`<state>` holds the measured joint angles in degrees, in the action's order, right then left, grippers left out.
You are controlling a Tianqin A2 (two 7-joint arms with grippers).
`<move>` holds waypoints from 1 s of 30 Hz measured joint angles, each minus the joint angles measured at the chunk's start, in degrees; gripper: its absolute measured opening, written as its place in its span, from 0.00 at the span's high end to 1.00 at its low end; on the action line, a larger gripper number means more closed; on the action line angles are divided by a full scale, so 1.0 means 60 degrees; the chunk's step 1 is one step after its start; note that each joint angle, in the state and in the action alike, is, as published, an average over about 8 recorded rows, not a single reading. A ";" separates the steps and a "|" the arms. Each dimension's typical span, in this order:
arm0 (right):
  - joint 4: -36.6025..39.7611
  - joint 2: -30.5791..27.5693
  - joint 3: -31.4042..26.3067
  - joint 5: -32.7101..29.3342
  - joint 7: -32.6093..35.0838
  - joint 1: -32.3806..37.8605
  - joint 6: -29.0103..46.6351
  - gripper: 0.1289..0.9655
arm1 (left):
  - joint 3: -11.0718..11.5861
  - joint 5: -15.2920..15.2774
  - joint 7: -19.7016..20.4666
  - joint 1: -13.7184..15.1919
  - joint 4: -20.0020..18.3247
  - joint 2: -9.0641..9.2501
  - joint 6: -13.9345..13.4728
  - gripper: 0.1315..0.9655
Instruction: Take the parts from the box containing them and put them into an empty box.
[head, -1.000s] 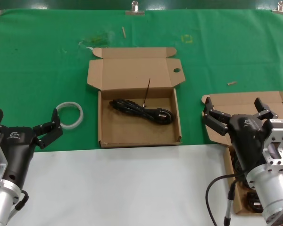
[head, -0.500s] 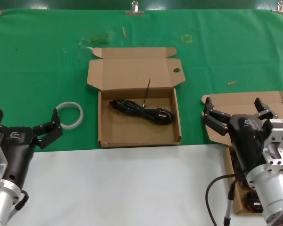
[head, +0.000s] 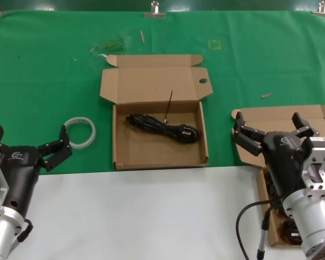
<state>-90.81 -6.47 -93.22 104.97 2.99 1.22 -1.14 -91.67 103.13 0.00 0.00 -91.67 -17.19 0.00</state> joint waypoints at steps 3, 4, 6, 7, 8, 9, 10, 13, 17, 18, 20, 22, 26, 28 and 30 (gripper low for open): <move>0.0000 0.0000 0.0000 0.0000 0.0000 0.0000 0.0000 0.00 | 0.0000 0.0000 0.0000 0.0000 0.0000 0.0000 0.0000 0.00; 0.0000 0.0000 0.0000 0.0000 0.0000 0.0000 0.0000 0.00 | 0.0000 0.0000 0.0000 0.0000 0.0000 0.0000 0.0000 0.00; 0.0000 0.0000 0.0000 0.0000 0.0000 0.0000 0.0000 0.00 | 0.0000 0.0000 0.0000 0.0000 0.0000 0.0000 0.0000 0.00; 0.0000 0.0000 0.0000 0.0000 0.0000 0.0000 0.0000 0.00 | 0.0000 0.0000 0.0000 0.0000 0.0000 0.0000 0.0000 0.00; 0.0000 0.0000 0.0000 0.0000 0.0000 0.0000 0.0000 0.00 | 0.0000 0.0000 0.0000 0.0000 0.0000 0.0000 0.0000 0.00; 0.0000 0.0000 0.0000 0.0000 0.0000 0.0000 0.0000 0.00 | 0.0000 0.0000 0.0000 0.0000 0.0000 0.0000 0.0000 0.00; 0.0000 0.0000 0.0000 0.0000 0.0000 0.0000 0.0000 0.00 | 0.0000 0.0000 0.0000 0.0000 0.0000 0.0000 0.0000 0.00; 0.0000 0.0000 0.0000 0.0000 0.0000 0.0000 0.0000 0.00 | 0.0000 0.0000 0.0000 0.0000 0.0000 0.0000 0.0000 0.00; 0.0000 0.0000 0.0000 0.0000 0.0000 0.0000 0.0000 0.00 | 0.0000 0.0000 0.0000 0.0000 0.0000 0.0000 0.0000 0.00; 0.0000 0.0000 0.0000 0.0000 0.0000 0.0000 0.0000 0.00 | 0.0000 0.0000 0.0000 0.0000 0.0000 0.0000 0.0000 0.00; 0.0000 0.0000 0.0000 0.0000 0.0000 0.0000 0.0000 0.00 | 0.0000 0.0000 0.0000 0.0000 0.0000 0.0000 0.0000 0.00; 0.0000 0.0000 0.0000 0.0000 0.0000 0.0000 0.0000 0.00 | 0.0000 0.0000 0.0000 0.0000 0.0000 0.0000 0.0000 0.00; 0.0000 0.0000 0.0000 0.0000 0.0000 0.0000 0.0000 0.00 | 0.0000 0.0000 0.0000 0.0000 0.0000 0.0000 0.0000 0.00; 0.0000 0.0000 0.0000 0.0000 0.0000 0.0000 0.0000 0.00 | 0.0000 0.0000 0.0000 0.0000 0.0000 0.0000 0.0000 0.00; 0.0000 0.0000 0.0000 0.0000 0.0000 0.0000 0.0000 0.00 | 0.0000 0.0000 0.0000 0.0000 0.0000 0.0000 0.0000 0.00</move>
<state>-90.81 -6.47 -93.22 104.97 2.99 1.22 -1.14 -91.67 103.13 0.00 0.00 -91.67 -17.19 0.00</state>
